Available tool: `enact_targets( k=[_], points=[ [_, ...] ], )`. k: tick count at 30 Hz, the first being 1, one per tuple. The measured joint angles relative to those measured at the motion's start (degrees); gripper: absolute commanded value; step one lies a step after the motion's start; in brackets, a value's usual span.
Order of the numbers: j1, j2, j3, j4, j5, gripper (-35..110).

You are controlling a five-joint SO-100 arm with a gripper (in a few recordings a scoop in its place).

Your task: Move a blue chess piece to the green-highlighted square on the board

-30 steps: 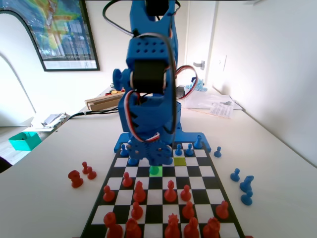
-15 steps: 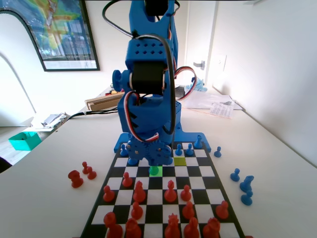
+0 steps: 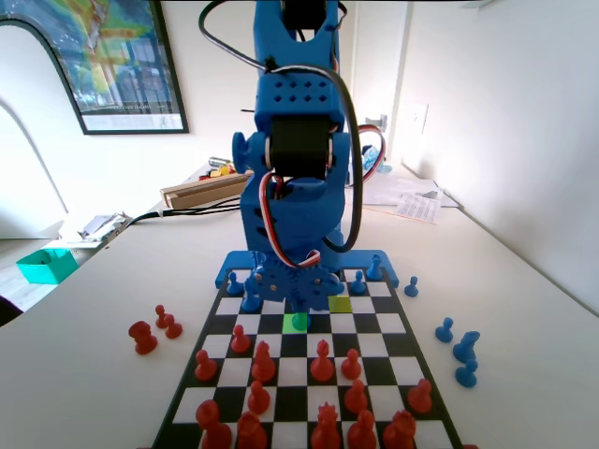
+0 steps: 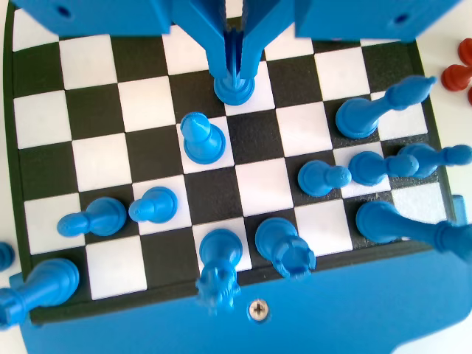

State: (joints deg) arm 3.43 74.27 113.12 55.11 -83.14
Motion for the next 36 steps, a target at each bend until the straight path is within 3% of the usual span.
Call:
enact_targets(
  k=[23,36],
  points=[
    [1.49,0.26,0.18,0.00,-0.44,1],
    [1.49,0.97,-0.18,0.00,-0.53,10]
  ],
)
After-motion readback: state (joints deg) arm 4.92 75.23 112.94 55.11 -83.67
